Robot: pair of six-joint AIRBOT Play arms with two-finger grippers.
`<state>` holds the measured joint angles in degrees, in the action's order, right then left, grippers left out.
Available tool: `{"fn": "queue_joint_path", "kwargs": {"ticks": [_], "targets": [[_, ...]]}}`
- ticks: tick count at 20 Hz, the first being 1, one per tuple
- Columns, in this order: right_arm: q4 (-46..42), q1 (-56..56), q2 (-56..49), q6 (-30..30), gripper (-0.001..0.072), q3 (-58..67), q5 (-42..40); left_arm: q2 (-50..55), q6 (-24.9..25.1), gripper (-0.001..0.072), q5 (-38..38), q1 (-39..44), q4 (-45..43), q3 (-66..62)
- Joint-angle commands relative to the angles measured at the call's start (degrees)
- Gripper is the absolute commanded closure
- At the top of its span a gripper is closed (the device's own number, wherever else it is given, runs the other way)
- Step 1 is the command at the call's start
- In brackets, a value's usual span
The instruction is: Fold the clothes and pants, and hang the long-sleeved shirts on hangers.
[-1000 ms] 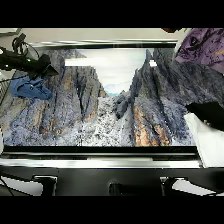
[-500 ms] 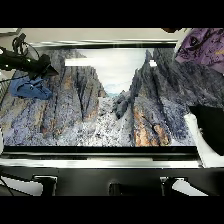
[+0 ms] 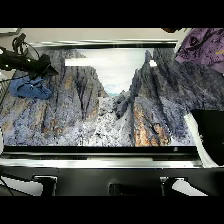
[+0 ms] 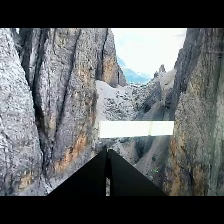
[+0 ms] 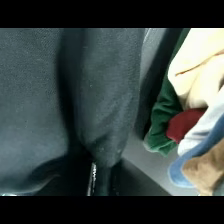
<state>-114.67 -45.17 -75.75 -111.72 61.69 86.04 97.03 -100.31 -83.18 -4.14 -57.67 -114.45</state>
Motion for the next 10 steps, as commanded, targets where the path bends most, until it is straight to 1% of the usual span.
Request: {"fn": "queue_joint_path", "kwargs": {"ticks": [1,2,3,4,5,6,7,8,10], "targets": [[-1.3,0.0,0.0,-0.3,0.0439,-1.4,-0.7,0.0,0.0,0.0688,0.0,0.0,0.0,0.0],[-0.6,0.0,0.0,-0.4,0.0213,-1.0,-1.0,0.0,0.0,0.0688,0.0,0.0,0.0,0.0],[1.5,0.0,0.0,-0.4,0.0170,0.3,-1.5,0.0,0.0,0.0688,0.0,0.0,0.0,0.0],[5.4,0.2,0.0,-0.2,0.0232,2.8,-2.7,0.0,0.0,0.0688,0.0,0.0,0.0,0.0],[11.5,0.6,0.0,1.1,0.0295,5.6,-5.1,0.0,0.0,0.0688,0.0,-0.1,0.0,0.0],[18.9,1.7,0.0,3.1,0.0319,8.8,-8.2,0.0,0.0,0.0688,0.0,0.0,0.0,0.0],[25.5,3.7,0.0,4.8,0.0390,11.4,-11.5,0.0,0.0,0.0688,-0.1,-0.1,0.0,0.0],[31.3,7.1,0.0,6.6,0.0438,13.7,-14.8,-0.1,0.0,0.0688,-0.9,-0.1,0.0,0.0],[38.5,16.4,0.1,10.8,0.0542,15.9,-19.8,-0.7,1.7,0.0688,-3.3,0.0,-1.2,0.0]]}}
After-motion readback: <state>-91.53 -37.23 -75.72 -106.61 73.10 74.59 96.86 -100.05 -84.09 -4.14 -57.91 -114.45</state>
